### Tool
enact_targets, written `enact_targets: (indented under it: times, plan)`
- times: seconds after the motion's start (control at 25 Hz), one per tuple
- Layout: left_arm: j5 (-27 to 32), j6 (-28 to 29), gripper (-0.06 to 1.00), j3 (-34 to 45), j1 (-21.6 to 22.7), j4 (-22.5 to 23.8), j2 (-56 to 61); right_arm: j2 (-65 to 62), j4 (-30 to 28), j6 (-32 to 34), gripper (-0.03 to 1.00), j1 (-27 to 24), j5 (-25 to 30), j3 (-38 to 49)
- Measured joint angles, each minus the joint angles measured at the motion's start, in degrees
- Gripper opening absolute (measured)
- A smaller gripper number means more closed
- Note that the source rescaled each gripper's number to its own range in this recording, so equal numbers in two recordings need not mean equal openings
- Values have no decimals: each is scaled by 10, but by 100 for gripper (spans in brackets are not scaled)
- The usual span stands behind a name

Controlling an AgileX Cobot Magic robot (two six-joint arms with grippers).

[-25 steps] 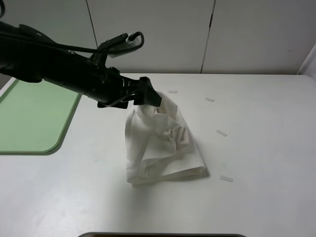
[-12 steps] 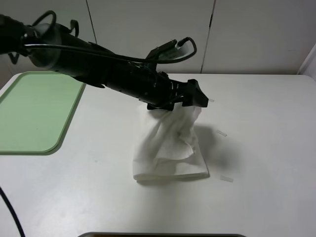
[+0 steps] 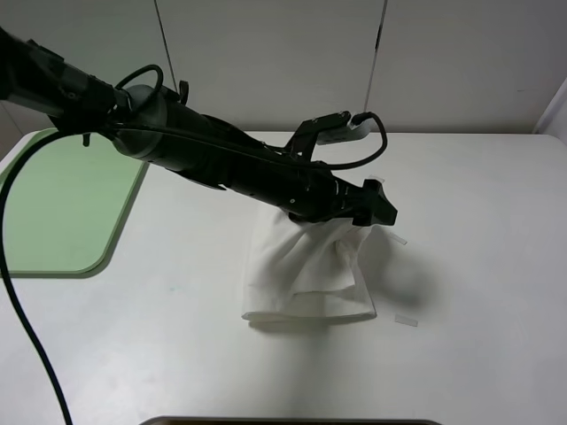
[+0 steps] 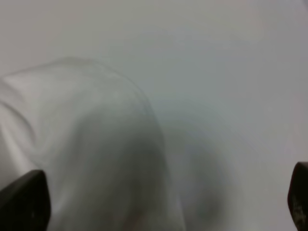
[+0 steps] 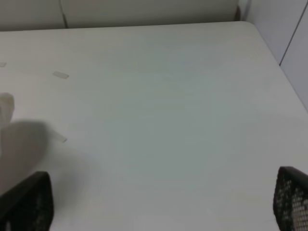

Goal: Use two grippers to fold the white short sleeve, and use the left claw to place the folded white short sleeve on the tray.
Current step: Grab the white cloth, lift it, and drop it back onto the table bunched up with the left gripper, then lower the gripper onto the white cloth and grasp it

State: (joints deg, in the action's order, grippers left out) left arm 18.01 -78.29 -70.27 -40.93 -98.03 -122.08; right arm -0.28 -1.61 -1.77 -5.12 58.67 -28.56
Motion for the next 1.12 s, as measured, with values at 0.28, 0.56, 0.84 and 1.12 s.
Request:
enact_targets:
  times: [0.28, 0.56, 0.84, 1.12]
  plan:
    - [-6, -3, 100, 0, -2, -3, 0, 0, 0, 0, 100, 0, 0, 0]
    - [-50, -3, 100, 2, 6, 72, 80, 0, 0, 0, 100, 0, 0, 0]
    - [-68, 54, 100, 49, 30, 148, 165, 0, 0, 0, 100, 0, 0, 0]
    - [-46, 74, 100, 208, 108, 159, 240, 0, 0, 0, 100, 0, 0, 0]
